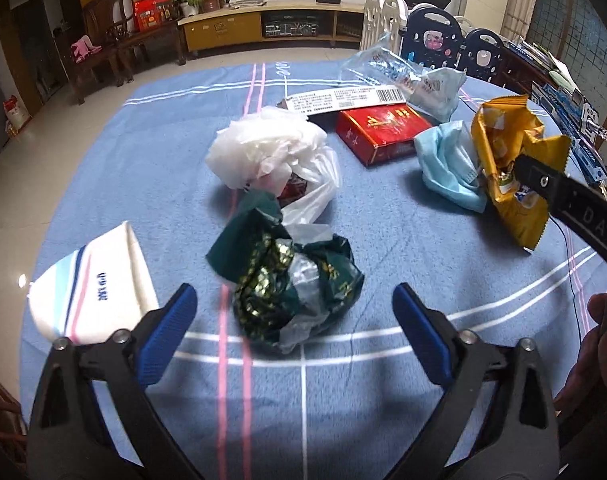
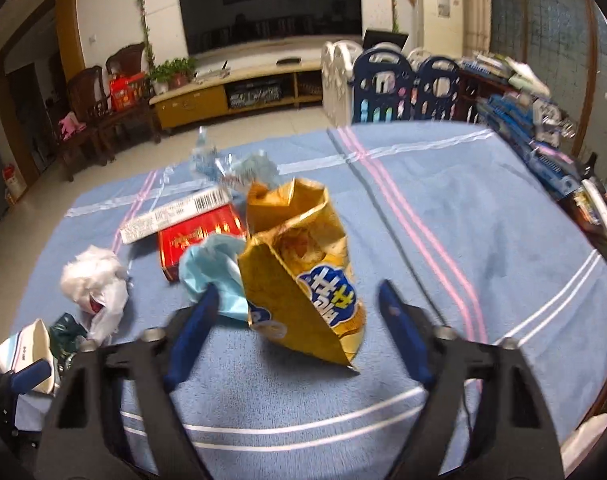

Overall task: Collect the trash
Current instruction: 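Grasp the dark green wrapper with the left gripper while the right gripper grasps the yellow chip bag, then carry both held items over the pink bin and open both grippers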

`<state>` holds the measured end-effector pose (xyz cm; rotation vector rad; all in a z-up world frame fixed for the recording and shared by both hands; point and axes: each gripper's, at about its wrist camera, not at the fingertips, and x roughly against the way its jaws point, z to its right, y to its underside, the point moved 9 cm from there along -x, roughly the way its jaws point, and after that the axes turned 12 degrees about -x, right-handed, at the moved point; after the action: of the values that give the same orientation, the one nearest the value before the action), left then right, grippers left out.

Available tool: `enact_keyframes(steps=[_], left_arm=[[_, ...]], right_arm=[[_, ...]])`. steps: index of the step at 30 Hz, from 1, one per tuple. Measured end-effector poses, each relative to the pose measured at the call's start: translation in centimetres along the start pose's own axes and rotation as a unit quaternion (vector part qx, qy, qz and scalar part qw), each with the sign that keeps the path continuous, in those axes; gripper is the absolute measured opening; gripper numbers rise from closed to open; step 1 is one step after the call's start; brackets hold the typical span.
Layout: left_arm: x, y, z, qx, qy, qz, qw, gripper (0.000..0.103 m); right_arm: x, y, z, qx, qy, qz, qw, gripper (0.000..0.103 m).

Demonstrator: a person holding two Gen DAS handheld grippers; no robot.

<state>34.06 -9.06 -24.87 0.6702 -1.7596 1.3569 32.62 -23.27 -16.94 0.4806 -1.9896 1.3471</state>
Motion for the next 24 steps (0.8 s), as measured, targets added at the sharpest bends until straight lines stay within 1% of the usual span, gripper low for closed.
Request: enact_keyframes(steps=[1,2,3,4,5,7,11,14,15,16,19,21,24], left_arm=[[-0.6,0.0,0.2,0.002,0.012,-0.006,0.9999,0.073],[-0.9,0.1,0.3,0.002,0.020,-0.011,0.9997,0.066],[-1.0,0.0,0.3,0.004,0.022,-0.003,0.9998,0.065],[-0.8,-0.2,0.3,0.001,0.023,0.009,0.9997,0.063],[-0.7,-0.3,0.4,-0.002,0.022,0.011,0.9997,0.061],[0.6,-1.0,0.4,0.000,0.029,0.028,0.9992,0.058],[5.6,-2.9,0.0,-0.002,0.036,0.077,0.9964,0.056],[11.7,-3.7,-1.0,0.011,0.046,0.134,0.9899,0.056],[13.1,-3.7,-1.3,0.014,0.048,0.146,0.9880,0.056],[15.0,-3.6,-1.6,0.018,0.048,0.163,0.9853,0.056],[19.6,-2.1,-2.5,0.032,0.046,0.202,0.9777,0.056],[21.6,-0.4,-2.9,0.042,0.040,0.213,0.9753,0.056],[23.5,2.3,-3.3,0.053,0.027,0.218,0.9742,0.056]], right_arm=[[-0.5,0.3,0.0,0.002,-0.004,-0.013,1.000,0.053],[-0.6,0.4,-0.1,0.004,-0.005,-0.017,1.000,0.045],[-0.5,0.5,0.0,0.009,0.000,-0.015,1.000,0.042],[-0.1,0.4,0.1,0.011,0.000,-0.010,1.000,0.042],[0.3,0.4,0.1,0.010,-0.002,-0.006,1.000,0.041],[1.5,0.0,0.2,0.007,-0.010,0.003,1.000,0.038],[4.8,-0.7,0.2,-0.002,-0.030,0.017,0.999,0.036],[9.1,-1.0,0.1,-0.030,-0.073,0.018,0.997,0.029],[10.3,-1.0,-0.2,-0.032,-0.084,0.023,0.996,0.023],[12.2,-0.9,-0.5,-0.031,-0.097,0.031,0.994,0.023],[16.7,0.3,-1.4,-0.026,-0.128,0.044,0.990,0.023],[19.5,2.0,-2.0,-0.019,-0.147,0.046,0.988,0.023],[21.9,4.0,-2.6,-0.004,-0.157,0.044,0.987,0.023]])
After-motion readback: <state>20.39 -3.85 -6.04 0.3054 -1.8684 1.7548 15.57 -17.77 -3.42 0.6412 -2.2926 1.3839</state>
